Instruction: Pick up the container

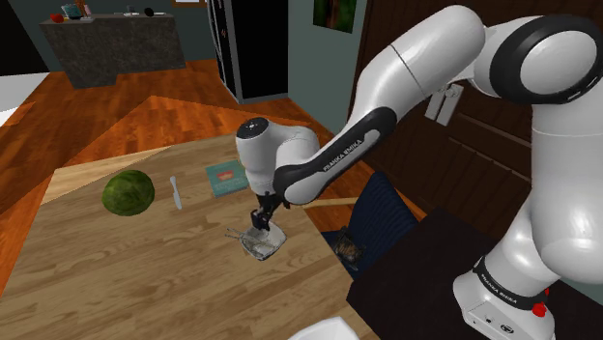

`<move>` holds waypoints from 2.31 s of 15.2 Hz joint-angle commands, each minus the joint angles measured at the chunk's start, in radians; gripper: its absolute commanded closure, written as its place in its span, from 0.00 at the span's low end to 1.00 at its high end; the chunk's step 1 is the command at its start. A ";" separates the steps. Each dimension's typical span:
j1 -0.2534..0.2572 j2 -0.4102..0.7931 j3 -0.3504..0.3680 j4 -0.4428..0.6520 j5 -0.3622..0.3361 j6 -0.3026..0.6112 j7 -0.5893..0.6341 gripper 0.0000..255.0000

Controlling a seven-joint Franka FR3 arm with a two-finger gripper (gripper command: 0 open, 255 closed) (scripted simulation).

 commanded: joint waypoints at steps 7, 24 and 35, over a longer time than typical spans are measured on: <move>0.136 0.314 -0.042 0.291 -0.083 -0.050 0.042 0.00; 0.182 0.464 -0.073 0.400 -0.114 -0.021 0.057 1.00; 0.167 0.389 -0.052 0.367 -0.093 -0.063 0.042 1.00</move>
